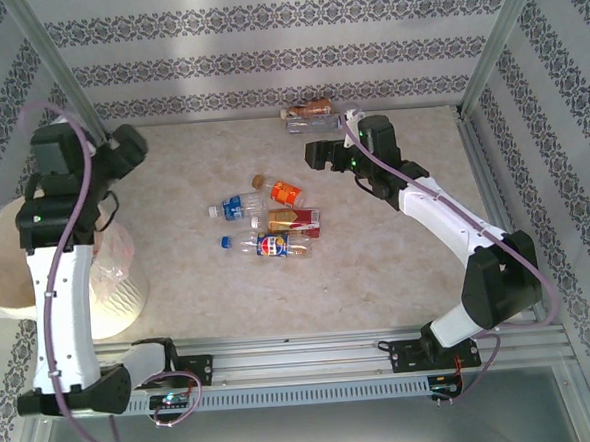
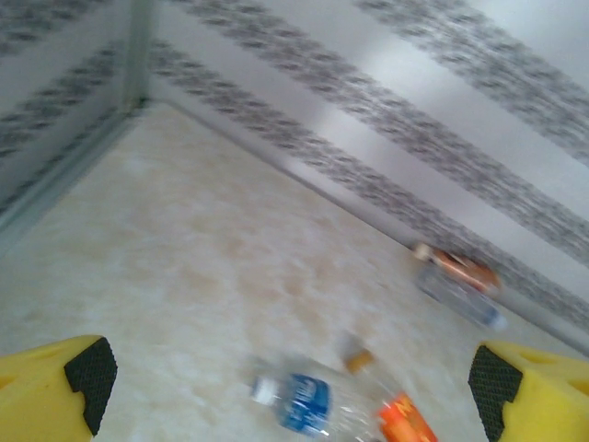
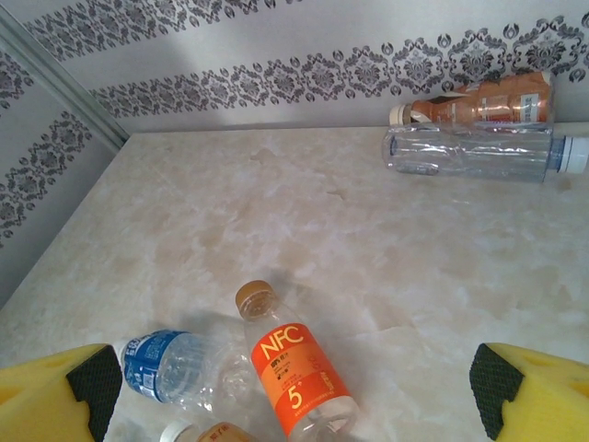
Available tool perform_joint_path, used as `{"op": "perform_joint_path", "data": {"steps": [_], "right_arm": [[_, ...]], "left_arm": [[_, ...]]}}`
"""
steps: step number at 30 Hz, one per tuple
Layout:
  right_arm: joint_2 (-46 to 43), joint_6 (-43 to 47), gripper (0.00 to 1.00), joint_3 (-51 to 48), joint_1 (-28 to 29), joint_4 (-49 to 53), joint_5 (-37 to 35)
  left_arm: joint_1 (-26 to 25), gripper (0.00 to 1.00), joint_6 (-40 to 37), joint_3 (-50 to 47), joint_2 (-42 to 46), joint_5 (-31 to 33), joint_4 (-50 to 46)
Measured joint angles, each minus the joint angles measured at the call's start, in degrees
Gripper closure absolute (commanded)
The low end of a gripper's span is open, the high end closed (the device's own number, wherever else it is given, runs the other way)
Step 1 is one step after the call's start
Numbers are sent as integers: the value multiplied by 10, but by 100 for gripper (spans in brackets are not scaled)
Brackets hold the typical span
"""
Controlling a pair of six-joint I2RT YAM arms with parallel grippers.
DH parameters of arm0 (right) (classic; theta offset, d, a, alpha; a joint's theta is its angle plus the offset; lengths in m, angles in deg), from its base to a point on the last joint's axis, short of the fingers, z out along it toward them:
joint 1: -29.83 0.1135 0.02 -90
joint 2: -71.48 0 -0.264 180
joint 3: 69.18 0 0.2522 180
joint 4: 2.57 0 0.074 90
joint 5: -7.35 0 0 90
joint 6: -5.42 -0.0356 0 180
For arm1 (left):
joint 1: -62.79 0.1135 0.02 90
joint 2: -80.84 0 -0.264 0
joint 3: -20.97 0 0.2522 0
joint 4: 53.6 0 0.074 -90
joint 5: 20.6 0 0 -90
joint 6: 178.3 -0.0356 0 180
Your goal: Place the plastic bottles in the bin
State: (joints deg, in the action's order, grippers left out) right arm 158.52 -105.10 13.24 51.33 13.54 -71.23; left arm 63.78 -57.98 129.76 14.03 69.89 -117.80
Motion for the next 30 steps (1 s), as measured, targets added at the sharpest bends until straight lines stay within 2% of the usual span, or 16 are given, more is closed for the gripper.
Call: {"op": "perform_joint_path", "data": {"steps": [5,8,11,22,30], "right_arm": [[-4,-4,2,-27,0,1,-11],[-16,-4,2,-41,-2,5,-20],[-31,-4,2,-52,-6,7,-25],[-92,-1,2,-105,-12,26,-46],[-125,14,2,-121,-14,35,-61]], "left_arm": [[-128,0,19,2,-58,48,35],[-176,0,45,-12,-105,63,73],[-203,0,88,-25,-149,67,97],[-208,0,309,-122,-247,92,152],[-181,0,422,-173,-320,40,189]]}}
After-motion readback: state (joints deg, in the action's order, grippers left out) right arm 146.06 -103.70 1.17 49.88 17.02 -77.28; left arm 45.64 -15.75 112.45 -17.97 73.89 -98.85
